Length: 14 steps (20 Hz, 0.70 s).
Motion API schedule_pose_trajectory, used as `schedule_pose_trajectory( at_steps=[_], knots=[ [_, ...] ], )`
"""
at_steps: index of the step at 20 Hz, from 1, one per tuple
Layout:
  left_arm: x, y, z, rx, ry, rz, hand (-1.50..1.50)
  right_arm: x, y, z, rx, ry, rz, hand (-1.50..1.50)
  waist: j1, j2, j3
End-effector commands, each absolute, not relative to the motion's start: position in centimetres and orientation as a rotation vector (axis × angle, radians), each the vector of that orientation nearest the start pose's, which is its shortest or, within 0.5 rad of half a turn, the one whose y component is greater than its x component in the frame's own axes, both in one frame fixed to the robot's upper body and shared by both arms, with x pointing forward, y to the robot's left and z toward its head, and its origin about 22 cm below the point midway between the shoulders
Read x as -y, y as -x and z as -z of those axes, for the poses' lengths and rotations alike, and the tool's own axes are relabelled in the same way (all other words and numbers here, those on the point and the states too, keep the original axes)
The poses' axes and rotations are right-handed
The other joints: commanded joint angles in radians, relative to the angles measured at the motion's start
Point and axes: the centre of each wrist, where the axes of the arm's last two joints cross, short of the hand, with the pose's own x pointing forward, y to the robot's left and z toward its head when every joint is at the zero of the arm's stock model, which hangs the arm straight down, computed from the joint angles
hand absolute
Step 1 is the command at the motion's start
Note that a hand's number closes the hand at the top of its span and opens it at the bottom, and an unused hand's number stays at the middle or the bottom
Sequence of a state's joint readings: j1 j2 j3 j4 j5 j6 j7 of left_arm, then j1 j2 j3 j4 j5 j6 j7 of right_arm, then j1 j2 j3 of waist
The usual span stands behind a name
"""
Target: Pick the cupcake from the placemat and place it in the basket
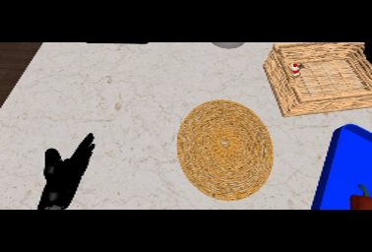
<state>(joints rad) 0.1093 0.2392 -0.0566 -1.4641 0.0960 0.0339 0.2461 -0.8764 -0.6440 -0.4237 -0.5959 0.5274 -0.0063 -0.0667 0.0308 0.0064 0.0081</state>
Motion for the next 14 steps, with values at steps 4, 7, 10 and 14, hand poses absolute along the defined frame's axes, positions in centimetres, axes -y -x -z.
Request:
schedule_pose_trajectory(
  at_steps=[4, 7, 10, 14],
  knots=[
    [-29.7, -20.9, 5.9, 1.033, -0.138, 0.051, 0.0, 45.2, -39.6, -17.6, 1.515, 0.95, -0.302, -1.5, -0.002, 0.007, -0.007],
    [-28.4, -21.2, 5.0, 1.04, -0.132, 0.046, 0.0, 46.5, -38.9, -17.6, 1.529, 0.941, -0.278, -1.5, -0.009, 0.002, -0.007],
    [-28.2, -19.9, 4.3, 1.023, -0.139, 0.064, 0.0, 47.3, -38.8, -19.1, 1.561, 0.929, -0.175, -1.5, 0.003, 0.004, -0.006],
    [-29.8, -21.4, 4.0, 1.035, -0.153, 0.052, 0.0, 49.2, -37.6, -19.3, 1.552, 0.897, -0.036, -1.5, -0.002, 0.006, -0.006]
  ],
)
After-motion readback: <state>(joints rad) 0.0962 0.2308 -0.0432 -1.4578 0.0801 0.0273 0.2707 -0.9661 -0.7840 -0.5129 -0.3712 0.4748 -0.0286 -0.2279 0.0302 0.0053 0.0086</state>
